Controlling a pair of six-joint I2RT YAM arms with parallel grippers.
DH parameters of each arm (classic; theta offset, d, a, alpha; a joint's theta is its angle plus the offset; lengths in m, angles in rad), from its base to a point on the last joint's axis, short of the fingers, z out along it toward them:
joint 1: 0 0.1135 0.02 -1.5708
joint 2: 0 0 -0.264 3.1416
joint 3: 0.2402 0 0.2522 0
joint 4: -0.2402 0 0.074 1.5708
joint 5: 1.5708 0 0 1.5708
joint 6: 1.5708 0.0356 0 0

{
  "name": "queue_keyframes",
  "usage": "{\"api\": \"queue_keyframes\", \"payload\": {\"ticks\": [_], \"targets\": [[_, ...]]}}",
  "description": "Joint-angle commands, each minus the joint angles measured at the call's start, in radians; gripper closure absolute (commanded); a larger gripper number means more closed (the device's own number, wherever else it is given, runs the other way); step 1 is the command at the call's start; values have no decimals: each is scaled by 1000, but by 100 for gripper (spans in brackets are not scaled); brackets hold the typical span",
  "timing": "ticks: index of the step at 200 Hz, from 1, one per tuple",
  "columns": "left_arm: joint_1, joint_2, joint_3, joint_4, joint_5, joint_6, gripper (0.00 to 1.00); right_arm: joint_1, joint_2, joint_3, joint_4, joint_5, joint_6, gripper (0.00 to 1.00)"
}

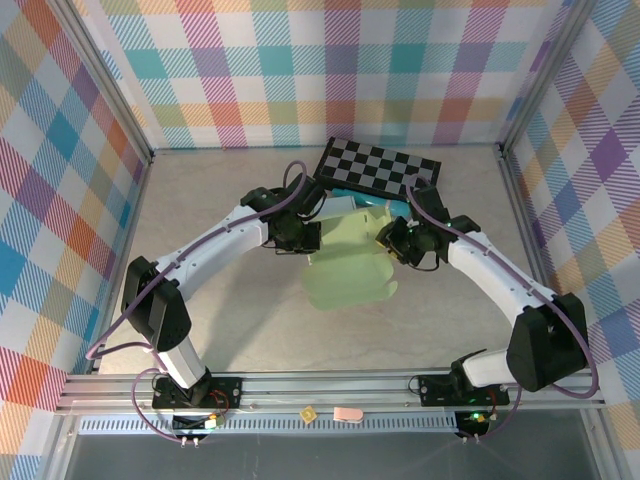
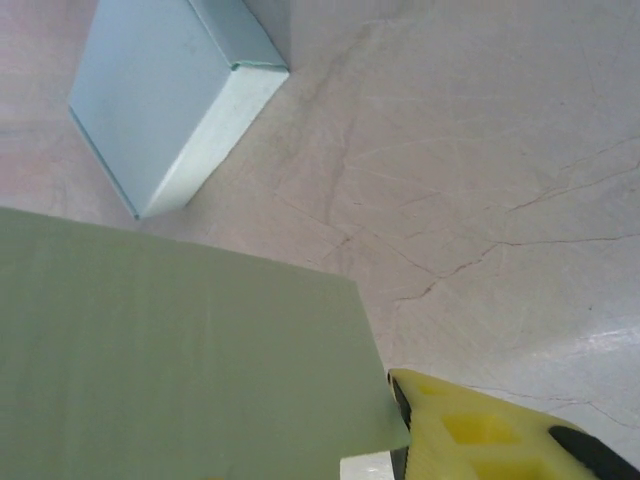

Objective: Fold the paper box

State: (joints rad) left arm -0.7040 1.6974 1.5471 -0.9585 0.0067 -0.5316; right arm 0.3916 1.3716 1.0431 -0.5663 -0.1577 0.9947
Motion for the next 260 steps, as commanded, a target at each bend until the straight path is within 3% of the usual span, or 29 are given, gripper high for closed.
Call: {"api": "queue_keyframes", "payload": {"ticks": [1,56,111,201,260], "targets": [[-9,-39,-13,-1,-10,4,100,-6,-28,40,40,-26,42,62],[-18,-42,-20,5,-14,1,100,-6,-73,5,95,-28,87,67],[-20,-63,-31,4,-26,-8,100,-27,-135,-38,46,-2,229,63],[-35,-82,-42,1,-41,-12,100,-68,-76,-10,25,-46,522,62],[-38,-83,-43,6,-41,-14,100,-69,-69,-39,83,-84,600,69]]}}
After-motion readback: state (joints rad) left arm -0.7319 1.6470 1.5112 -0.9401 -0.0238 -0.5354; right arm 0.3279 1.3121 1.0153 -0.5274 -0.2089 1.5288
